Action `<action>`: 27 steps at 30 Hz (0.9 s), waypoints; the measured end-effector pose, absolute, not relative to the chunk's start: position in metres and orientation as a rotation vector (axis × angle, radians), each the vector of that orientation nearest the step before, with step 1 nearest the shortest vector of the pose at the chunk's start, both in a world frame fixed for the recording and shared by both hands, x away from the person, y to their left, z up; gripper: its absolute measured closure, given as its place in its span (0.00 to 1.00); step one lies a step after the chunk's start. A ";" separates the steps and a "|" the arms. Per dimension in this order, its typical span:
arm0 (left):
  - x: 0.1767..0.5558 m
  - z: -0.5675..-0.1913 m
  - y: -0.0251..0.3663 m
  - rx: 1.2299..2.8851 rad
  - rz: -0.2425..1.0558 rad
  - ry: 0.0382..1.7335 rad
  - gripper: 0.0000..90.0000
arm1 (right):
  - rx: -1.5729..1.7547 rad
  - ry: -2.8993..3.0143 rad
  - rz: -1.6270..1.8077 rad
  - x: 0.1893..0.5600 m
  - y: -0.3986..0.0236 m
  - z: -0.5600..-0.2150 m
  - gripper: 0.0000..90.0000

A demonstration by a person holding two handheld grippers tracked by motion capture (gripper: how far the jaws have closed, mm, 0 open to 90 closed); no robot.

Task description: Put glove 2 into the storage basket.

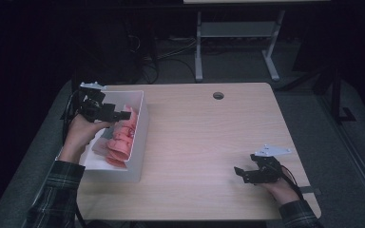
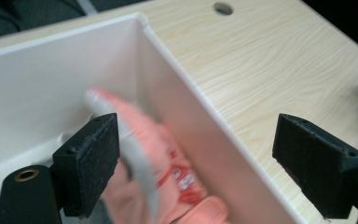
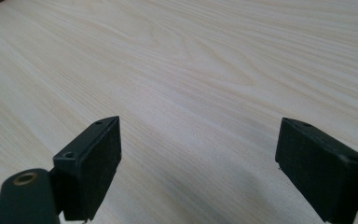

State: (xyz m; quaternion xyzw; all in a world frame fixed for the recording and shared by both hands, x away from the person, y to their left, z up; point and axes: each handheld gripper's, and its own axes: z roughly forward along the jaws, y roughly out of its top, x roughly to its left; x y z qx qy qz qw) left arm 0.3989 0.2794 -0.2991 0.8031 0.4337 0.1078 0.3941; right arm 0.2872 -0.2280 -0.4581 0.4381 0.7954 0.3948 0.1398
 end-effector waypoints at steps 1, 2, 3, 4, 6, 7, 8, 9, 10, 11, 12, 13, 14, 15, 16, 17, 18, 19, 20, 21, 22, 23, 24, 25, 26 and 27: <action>0.395 -0.293 0.269 2.036 0.281 1.069 0.16 | 1.266 2.299 1.140 0.287 -0.228 -0.458 0.15; 0.395 -0.293 0.269 2.036 0.281 1.069 0.16 | 1.266 2.299 1.140 0.287 -0.228 -0.458 0.15; 0.390 -0.287 0.258 2.043 0.282 1.033 0.16 | 1.263 2.302 1.142 0.287 -0.228 -0.458 0.15; 0.390 -0.287 0.258 2.043 0.282 1.033 0.16 | 1.263 2.302 1.142 0.287 -0.228 -0.458 0.15; 0.385 -0.283 0.245 2.048 0.284 0.992 0.16 | 1.265 2.300 1.141 0.287 -0.228 -0.458 0.15; 0.383 -0.281 0.239 2.058 0.277 0.967 0.16 | 1.263 2.299 1.142 0.287 -0.228 -0.458 0.15; 0.379 -0.279 0.226 2.065 0.269 0.931 0.16 | 1.263 2.300 1.141 0.287 -0.228 -0.458 0.15; 0.379 -0.279 0.226 2.065 0.269 0.931 0.16 | 1.264 2.301 1.141 0.287 -0.228 -0.458 0.15; 0.377 -0.278 0.220 2.069 0.270 0.915 0.16 | 1.261 2.301 1.140 0.287 -0.228 -0.458 0.15; 0.374 -0.278 0.213 2.069 0.265 0.903 0.16 | 1.261 2.301 1.140 0.287 -0.228 -0.458 0.15; 0.372 -0.277 0.208 2.079 0.261 0.883 0.16 | 1.262 2.301 1.140 0.287 -0.228 -0.458 0.15; 0.368 -0.278 0.195 2.081 0.245 0.858 0.16 | 1.261 2.303 1.141 0.287 -0.228 -0.458 0.15; 0.368 -0.278 0.195 2.081 0.245 0.858 0.16 | 1.261 2.303 1.141 0.287 -0.228 -0.458 0.15; 0.366 -0.280 0.190 2.087 0.238 0.841 0.16 | 1.263 2.303 1.142 0.287 -0.228 -0.458 0.15; 0.362 -0.284 0.179 2.105 0.225 0.816 0.16 | 1.268 2.304 1.141 0.287 -0.228 -0.458 0.15; 0.362 -0.284 0.179 2.105 0.225 0.816 0.16 | 1.266 2.304 1.141 0.287 -0.229 -0.458 0.15; 0.358 -0.289 0.168 2.104 0.214 0.800 0.16 | 1.266 2.304 1.141 0.287 -0.228 -0.458 0.15; 0.356 -0.292 0.163 2.105 0.205 0.791 0.16 | 1.265 2.304 1.141 0.287 -0.228 -0.458 0.15; 0.354 -0.295 0.158 2.106 0.196 0.782 0.16 | 1.267 2.304 1.141 0.287 -0.228 -0.457 0.15; 0.354 -0.295 0.158 2.106 0.196 0.782 0.16 | 1.267 2.305 1.139 0.286 -0.228 -0.457 0.15; 0.352 -0.298 0.154 2.107 0.191 0.776 0.16 | 1.267 2.305 1.139 0.286 -0.228 -0.457 0.15; 0.351 -0.301 0.149 2.113 0.191 0.768 0.16 | 1.267 2.305 1.140 0.286 -0.228 -0.457 0.15; 0.348 -0.304 0.144 2.118 0.188 0.758 0.16 | 1.267 2.305 1.141 0.286 -0.228 -0.457 0.15; 0.346 -0.308 0.139 2.119 0.188 0.752 0.16 | 1.266 2.305 1.140 0.286 -0.228 -0.457 0.15; 0.345 -0.311 0.136 2.122 0.189 0.747 0.16 | 1.266 2.305 1.140 0.286 -0.228 -0.457 0.15; 0.343 -0.315 0.131 2.136 0.193 0.737 0.16 | 1.266 2.305 1.141 0.286 -0.228 -0.457 0.15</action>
